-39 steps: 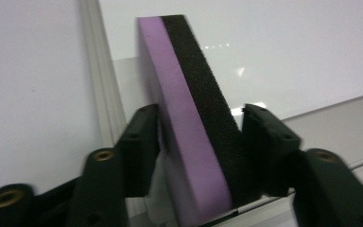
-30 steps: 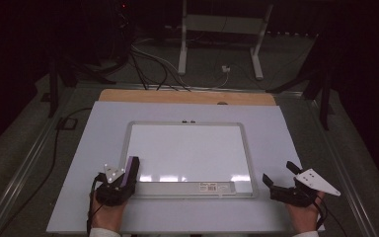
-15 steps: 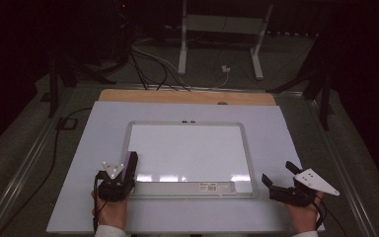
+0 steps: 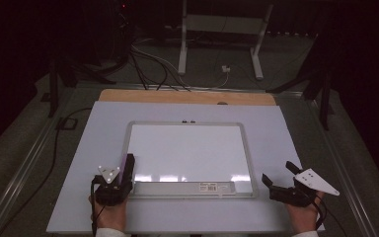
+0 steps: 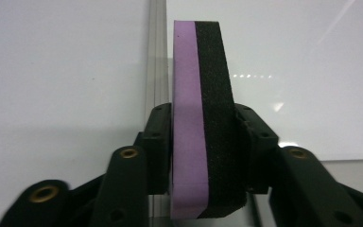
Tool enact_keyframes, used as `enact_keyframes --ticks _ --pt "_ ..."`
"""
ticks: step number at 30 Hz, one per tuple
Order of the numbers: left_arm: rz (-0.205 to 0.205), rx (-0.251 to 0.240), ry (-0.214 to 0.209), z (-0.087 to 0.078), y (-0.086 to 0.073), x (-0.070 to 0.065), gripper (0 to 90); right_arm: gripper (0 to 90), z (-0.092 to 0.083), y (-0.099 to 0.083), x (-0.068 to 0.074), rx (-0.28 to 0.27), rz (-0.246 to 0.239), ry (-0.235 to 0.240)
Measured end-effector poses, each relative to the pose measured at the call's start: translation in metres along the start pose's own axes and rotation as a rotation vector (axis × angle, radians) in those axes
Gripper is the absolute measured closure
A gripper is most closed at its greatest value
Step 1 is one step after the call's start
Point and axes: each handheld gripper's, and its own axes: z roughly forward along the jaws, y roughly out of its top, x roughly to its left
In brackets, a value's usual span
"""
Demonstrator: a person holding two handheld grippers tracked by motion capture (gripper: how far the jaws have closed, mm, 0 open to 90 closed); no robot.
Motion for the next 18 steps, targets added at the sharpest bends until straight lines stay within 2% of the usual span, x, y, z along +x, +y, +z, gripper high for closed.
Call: enact_keyframes --ticks 1,2,5,8,11,16,18 --pt "-0.006 -0.039 -0.031 -0.001 0.000 0.001 51.4 0.7 0.000 0.000 0.000 0.000 0.000 0.000" --pt "0.000 -0.056 -0.039 -0.003 0.002 0.002 47.1 0.7 0.000 0.000 0.000 -0.001 0.001 0.000" --pt "0.003 -0.116 -0.097 -0.008 0.008 0.006 38.6 0.7 0.000 0.000 0.000 0.001 0.001 0.001" --pt "0.020 -0.171 -0.118 -0.014 0.016 0.011 29.8 0.7 0.001 0.000 0.000 0.003 0.003 0.003" --pt "0.047 -0.202 -0.126 -0.020 0.027 0.019 18.0 0.7 0.001 0.000 0.000 0.003 0.002 0.002" --pt "0.116 -0.226 -0.204 -0.025 0.042 0.035 9.3 0.7 0.001 -0.001 0.000 0.004 0.003 0.003" --pt "0.134 -0.235 -0.219 -0.024 0.045 0.042 7.7 0.7 0.001 -0.001 0.001 0.005 0.003 0.005"
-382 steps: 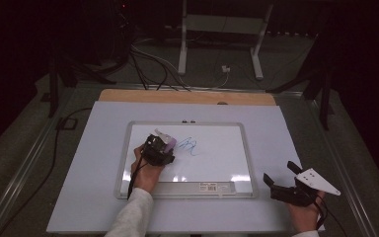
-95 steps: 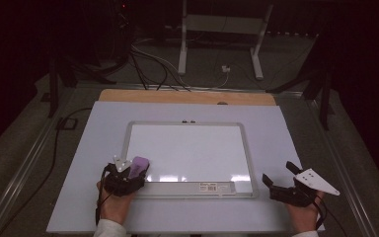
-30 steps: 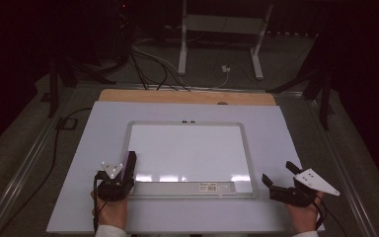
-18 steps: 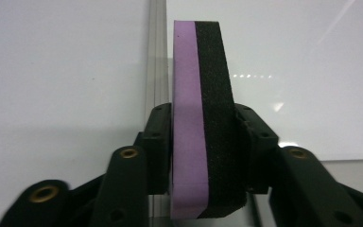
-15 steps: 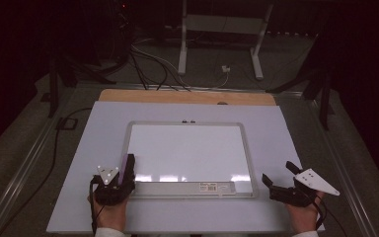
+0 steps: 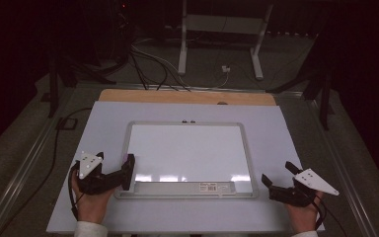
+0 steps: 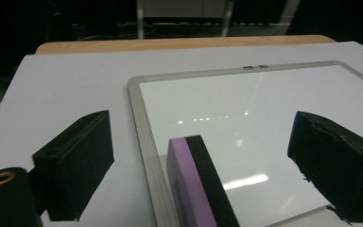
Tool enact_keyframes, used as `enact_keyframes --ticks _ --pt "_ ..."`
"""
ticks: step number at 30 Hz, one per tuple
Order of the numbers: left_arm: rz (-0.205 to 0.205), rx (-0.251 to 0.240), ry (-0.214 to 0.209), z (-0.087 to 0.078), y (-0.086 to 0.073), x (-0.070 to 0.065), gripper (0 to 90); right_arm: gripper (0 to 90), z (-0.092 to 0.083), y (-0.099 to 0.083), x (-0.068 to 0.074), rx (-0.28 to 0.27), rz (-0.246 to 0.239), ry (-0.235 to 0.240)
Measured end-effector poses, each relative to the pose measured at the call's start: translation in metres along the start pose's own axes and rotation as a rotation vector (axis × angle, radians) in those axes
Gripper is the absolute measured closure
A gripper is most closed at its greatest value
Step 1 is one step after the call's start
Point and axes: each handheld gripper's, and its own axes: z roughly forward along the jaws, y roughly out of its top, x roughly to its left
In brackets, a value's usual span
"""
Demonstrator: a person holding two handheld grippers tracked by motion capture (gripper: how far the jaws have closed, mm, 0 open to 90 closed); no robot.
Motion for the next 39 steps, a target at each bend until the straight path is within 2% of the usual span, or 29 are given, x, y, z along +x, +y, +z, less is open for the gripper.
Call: enact_keyframes --ticks 3,9,15,21,29,39 --pt "0.017 0.010 0.010 0.003 0.000 0.009 3.2 0.7 0.001 0.000 0.002 -0.001 -0.002 0.006" --pt "0.055 0.010 -0.004 0.007 -0.003 0.020 2.2 0.7 0.001 0.001 0.004 -0.001 -0.012 0.018" --pt "0.077 -0.027 -0.027 0.003 -0.008 0.028 1.3 0.6 0.001 0.001 0.004 -0.004 -0.007 0.021" --pt "0.082 -0.067 -0.045 0.001 -0.014 0.033 0.5 0.6 0.001 0.001 0.004 -0.008 -0.008 0.026" --pt "0.101 -0.089 -0.044 -0.006 -0.018 0.035 0.4 0.6 -0.001 0.001 0.001 -0.017 -0.006 0.022" --pt "0.093 -0.098 -0.034 -0.005 -0.022 0.035 0.4 0.6 0.000 0.001 0.000 -0.010 0.006 0.021"
